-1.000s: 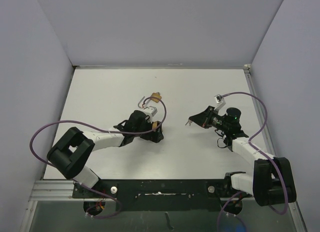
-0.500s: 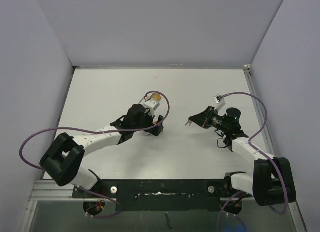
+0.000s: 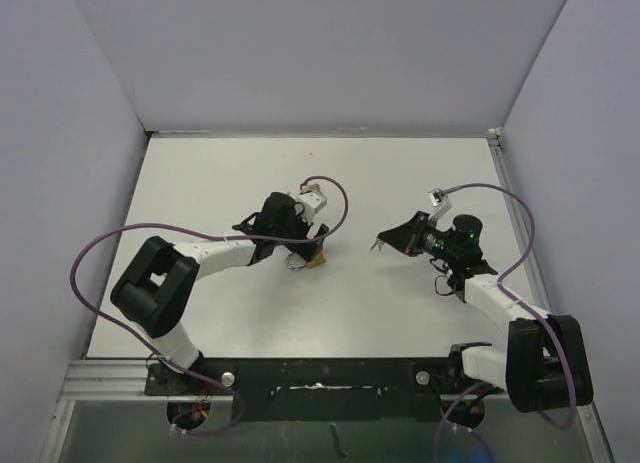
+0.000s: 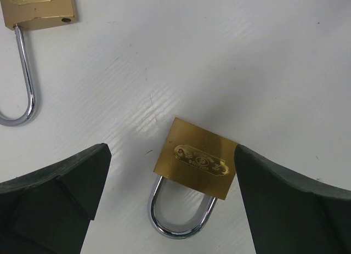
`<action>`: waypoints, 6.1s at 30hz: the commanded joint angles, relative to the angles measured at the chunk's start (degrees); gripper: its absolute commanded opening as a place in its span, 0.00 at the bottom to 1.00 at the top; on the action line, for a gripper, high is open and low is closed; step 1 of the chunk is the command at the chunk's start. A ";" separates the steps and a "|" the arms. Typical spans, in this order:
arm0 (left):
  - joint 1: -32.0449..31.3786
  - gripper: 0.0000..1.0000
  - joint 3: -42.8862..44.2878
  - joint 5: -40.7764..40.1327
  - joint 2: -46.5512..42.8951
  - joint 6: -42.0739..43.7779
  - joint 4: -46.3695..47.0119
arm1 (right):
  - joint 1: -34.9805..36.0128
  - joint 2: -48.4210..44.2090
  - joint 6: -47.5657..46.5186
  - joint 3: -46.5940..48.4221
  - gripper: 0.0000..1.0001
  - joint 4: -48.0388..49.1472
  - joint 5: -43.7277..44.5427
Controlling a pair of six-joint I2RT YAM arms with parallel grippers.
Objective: Unlock with the key
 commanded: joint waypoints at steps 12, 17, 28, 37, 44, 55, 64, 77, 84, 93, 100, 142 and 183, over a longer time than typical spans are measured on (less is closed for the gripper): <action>1.05 0.98 3.18 9.07 3.75 1.32 -2.36 | -0.49 -2.05 -0.35 1.09 0.00 1.55 -1.03; 0.95 0.98 2.42 8.88 4.23 1.29 -2.59 | -0.49 -1.87 -0.36 0.79 0.00 1.65 -0.94; -0.25 0.98 1.83 5.29 6.07 1.74 -2.73 | -0.49 -1.81 -0.53 0.60 0.00 1.48 -0.78; -4.06 0.98 1.16 -2.55 6.16 2.53 -4.22 | -0.51 -1.60 -0.55 0.51 0.00 1.74 -0.76; -5.75 0.97 -0.13 -6.02 6.66 1.71 -3.20 | -0.50 -1.48 -0.71 0.43 0.00 1.66 -0.76; -5.88 0.83 -1.67 -7.82 7.45 -0.80 -2.36 | -0.49 -1.00 -0.78 0.35 0.00 1.88 -0.68; -5.95 0.60 -1.96 -7.95 7.92 -2.51 -3.04 | -0.51 -0.73 -0.71 0.34 0.00 2.26 -0.68; -6.79 0.00 -3.58 -6.80 2.88 -4.48 1.41 | -0.49 0.39 -0.79 1.17 0.00 2.05 -0.53; -7.96 0.00 -9.57 0.30 -5.46 -8.01 17.11 | 0.93 0.87 -0.96 1.32 0.00 2.02 2.81; -9.57 0.00 -14.70 2.37 -6.99 -11.14 33.36 | 6.39 2.32 3.90 -0.95 0.00 8.43 14.90; -10.23 0.00 -18.05 2.66 -5.36 -11.47 47.19 | 11.61 3.21 6.26 -2.55 0.00 13.96 23.00; -15.21 0.00 -28.23 -5.82 2.21 -3.28 82.17 | 24.37 -7.18 5.04 -10.14 0.00 20.05 42.04; -15.74 0.00 -26.21 -4.94 0.72 -3.49 82.15 | 27.70 -3.80 5.03 -10.40 0.00 23.88 42.90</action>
